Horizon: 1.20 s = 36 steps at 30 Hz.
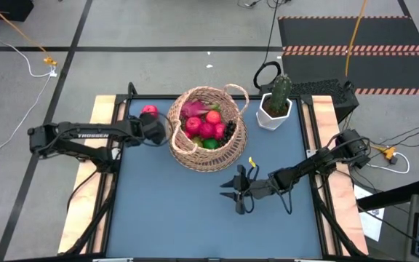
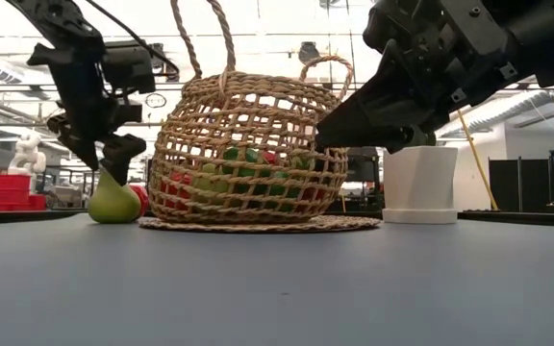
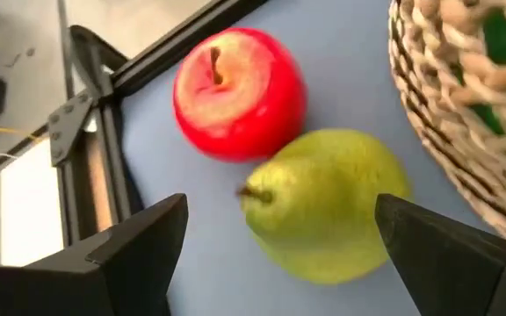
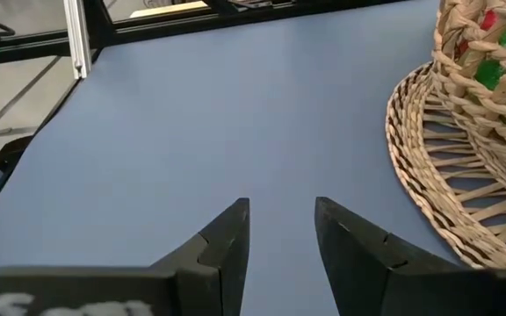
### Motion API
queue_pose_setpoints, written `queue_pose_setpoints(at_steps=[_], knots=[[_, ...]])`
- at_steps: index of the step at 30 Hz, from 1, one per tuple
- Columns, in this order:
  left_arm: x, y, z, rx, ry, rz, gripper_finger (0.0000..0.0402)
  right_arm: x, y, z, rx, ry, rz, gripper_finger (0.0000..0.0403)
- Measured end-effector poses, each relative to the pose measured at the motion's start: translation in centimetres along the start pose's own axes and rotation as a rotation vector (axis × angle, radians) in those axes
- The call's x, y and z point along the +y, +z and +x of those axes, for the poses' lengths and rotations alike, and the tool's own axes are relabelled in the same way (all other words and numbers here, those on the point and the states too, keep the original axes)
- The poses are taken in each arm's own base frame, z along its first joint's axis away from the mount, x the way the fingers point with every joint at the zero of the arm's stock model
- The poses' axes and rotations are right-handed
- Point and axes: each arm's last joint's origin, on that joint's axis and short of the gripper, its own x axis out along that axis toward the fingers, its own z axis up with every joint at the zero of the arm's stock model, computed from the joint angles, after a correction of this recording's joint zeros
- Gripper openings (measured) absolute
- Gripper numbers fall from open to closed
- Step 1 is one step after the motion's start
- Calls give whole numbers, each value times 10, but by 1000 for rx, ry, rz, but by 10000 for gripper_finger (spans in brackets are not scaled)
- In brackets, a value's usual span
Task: Build produce basket
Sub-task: Put the pear into the brown basket
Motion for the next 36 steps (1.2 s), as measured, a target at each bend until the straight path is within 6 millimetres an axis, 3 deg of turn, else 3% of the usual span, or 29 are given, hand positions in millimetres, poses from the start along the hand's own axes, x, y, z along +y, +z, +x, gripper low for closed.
queue_pose_setpoints(at_steps=[12, 22, 25, 29, 36], knots=[[10, 14, 17, 59, -137, 19, 361, -2, 0, 1, 2, -4, -11, 123], [11, 6, 23, 87, -152, 52, 239, 0, 0, 0, 4, 3, -27, 123], [10, 3, 19, 89, -160, 77, 218, 0, 0, 0, 4, 3, -27, 123], [10, -5, 7, 108, -168, 71, 220, 0, 0, 0, 1, -1, -6, 123], [7, -26, -29, 107, -343, 86, 218, 2, 0, 1, -17, 10, 149, 123]])
